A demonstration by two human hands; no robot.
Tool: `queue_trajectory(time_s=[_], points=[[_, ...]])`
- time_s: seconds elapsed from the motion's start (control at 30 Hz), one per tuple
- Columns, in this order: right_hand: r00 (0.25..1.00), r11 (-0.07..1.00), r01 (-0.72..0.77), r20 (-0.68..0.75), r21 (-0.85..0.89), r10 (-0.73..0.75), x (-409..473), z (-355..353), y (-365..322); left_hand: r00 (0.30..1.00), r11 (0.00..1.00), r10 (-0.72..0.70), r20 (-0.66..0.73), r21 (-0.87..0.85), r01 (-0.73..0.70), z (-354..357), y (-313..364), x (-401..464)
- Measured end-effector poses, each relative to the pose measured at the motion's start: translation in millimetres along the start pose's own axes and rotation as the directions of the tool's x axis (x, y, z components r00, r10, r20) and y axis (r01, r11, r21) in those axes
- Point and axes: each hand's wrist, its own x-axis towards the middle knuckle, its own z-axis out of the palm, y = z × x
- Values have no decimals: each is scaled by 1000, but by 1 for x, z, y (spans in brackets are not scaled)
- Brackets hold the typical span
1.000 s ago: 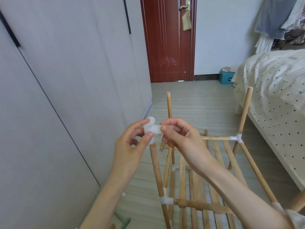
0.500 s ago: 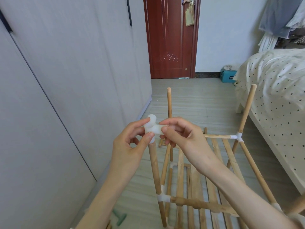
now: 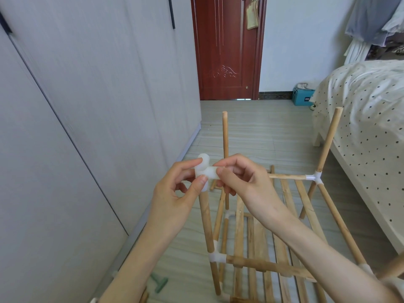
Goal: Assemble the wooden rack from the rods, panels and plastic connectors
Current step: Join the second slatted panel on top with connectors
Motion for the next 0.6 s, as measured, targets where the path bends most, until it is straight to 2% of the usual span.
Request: queue_trajectory(time_s=[0.17, 0.37, 0.6], points=[[999, 996, 44, -11, -77, -45, -1, 2, 4, 998, 999, 28, -47, 20, -27, 5, -2, 3], [999, 998, 45, -19, -42, -45, 0, 4, 4, 996, 983, 81, 37, 160, -86, 14, -6, 11], [997, 994, 72, -16, -78, -73, -6, 5, 4, 1000, 996, -13, -8, -94, 12, 31, -4, 6]])
